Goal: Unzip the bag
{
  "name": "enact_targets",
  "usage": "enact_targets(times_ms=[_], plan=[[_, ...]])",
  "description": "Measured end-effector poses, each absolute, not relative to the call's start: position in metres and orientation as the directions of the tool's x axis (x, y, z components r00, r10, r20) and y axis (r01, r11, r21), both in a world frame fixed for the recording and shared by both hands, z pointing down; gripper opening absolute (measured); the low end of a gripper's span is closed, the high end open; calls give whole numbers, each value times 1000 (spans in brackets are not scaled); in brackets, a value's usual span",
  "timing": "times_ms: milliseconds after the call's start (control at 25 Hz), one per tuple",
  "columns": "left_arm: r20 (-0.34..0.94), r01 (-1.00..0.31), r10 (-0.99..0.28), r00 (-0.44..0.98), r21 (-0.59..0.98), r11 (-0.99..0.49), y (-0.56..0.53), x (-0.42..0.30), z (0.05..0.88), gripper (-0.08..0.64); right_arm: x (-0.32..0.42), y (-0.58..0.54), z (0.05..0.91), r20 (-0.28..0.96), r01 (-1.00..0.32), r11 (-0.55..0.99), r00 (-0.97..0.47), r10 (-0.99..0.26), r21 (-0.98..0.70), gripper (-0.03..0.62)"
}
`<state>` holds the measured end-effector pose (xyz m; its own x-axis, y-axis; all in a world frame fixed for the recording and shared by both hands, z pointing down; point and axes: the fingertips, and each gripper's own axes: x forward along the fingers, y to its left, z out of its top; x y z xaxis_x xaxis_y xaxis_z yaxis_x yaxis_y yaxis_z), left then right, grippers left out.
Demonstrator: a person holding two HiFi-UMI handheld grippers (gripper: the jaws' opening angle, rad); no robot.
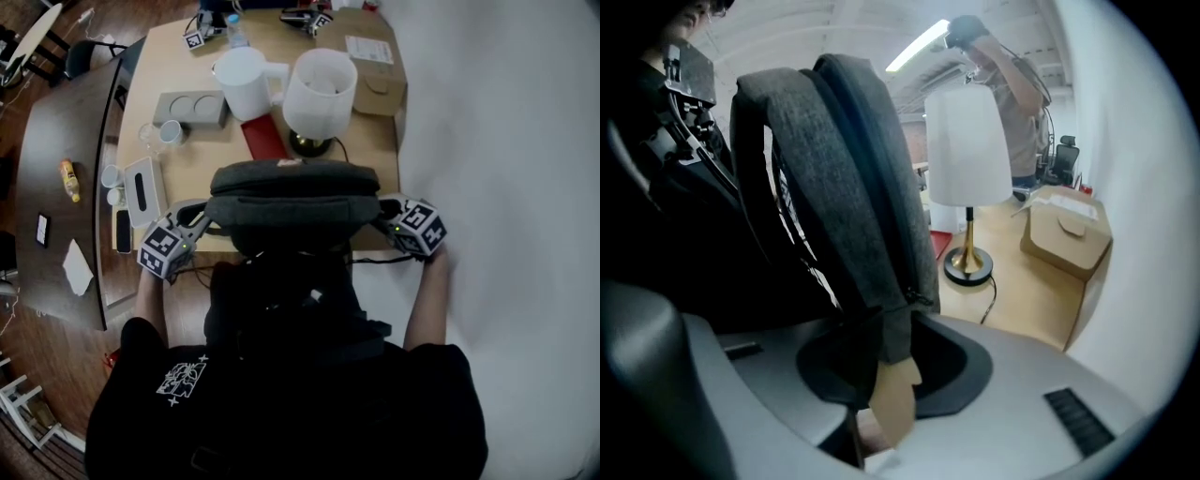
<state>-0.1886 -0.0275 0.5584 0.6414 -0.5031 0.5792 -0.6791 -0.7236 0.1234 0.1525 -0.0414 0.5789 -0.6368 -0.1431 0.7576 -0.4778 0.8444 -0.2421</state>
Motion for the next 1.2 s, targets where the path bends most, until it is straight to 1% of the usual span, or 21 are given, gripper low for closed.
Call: enact_targets(times_ms=[200,320,400,480,520,600,680,800,920,1040,1080,1200], plan=[[535,-716,-568,625,103,-691,-30,-204,533,46,168,-44,555,758,-506,840,-622,-197,-198,122],[472,-737,-631,616,64,-672,-40,-214,497,46,179,-53,516,705,-543,827,-644,-299,-145,121],[419,-745,-667,616,35,-666,-49,-215,465,44,185,-67,479,615,-577,812,-672,-413,-86,111],[382,-742,-687,618,-6,-671,-58,-210,434,44,188,-83,438,477,-616,787,-698,-534,-21,73],[364,-734,-693,623,-37,-679,-62,-206,420,44,189,-88,419,406,-635,772,-706,-581,-1,65],[317,-716,-701,639,-88,-693,-70,-197,396,44,191,-95,384,277,-659,752,-722,-634,2,66],[267,-714,-712,649,-109,-692,-79,-187,371,43,182,-100,355,171,-659,752,-740,-650,3,66],[189,-703,-717,671,-144,-696,-96,-167,337,10,149,-104,327,89,-642,765,-760,-644,46,64],[141,-681,-713,687,-217,-700,-113,-143,316,8,108,-109,304,3,-619,781,-783,-622,83,31],[130,-664,-711,691,-276,-695,-125,-117,309,7,76,-117,286,-26,-592,795,-804,-595,132,29],[121,-664,-712,692,-281,-693,-128,-110,307,-3,68,-120,280,-30,-591,793,-804,-594,150,28],[78,-679,-722,687,-285,-677,-135,-96,295,-6,49,-128,265,-46,-617,765,-783,-620,183,28]])
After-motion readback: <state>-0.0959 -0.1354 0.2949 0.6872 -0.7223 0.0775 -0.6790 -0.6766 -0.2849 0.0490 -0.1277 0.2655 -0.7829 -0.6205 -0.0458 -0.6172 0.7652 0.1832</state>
